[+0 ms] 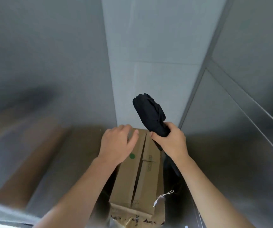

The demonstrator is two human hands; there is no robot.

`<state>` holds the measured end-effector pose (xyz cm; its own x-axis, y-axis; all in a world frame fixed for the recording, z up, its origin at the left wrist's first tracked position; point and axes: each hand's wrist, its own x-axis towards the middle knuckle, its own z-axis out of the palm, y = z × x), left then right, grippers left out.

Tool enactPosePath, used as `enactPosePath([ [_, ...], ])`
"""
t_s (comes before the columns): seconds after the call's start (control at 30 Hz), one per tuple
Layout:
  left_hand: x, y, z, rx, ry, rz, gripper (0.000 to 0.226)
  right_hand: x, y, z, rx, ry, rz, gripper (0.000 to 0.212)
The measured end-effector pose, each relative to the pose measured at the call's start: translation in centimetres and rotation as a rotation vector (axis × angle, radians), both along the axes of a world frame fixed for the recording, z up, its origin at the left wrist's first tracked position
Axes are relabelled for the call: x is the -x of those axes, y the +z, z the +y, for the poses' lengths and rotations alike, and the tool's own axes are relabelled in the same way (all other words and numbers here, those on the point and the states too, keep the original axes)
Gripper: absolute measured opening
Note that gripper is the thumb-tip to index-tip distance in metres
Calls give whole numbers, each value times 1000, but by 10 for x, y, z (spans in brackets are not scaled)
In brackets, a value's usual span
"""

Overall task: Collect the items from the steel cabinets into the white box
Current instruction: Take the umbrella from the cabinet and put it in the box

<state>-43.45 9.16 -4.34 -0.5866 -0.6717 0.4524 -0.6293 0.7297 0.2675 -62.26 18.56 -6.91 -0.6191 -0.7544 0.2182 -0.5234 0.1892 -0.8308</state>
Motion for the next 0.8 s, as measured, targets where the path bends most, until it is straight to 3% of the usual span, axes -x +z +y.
enactPosePath([
  [0.27,-67,11,53,-1,62,-74,50,-63,5,41,44,49,-27,28],
  [0.5,-127,14,113,-32,19,-15,50,-133,27,116,92,11,39,29],
  [0.8,-270,23,199,-44,123,37,50,-256,34,207,200,94,20,30],
])
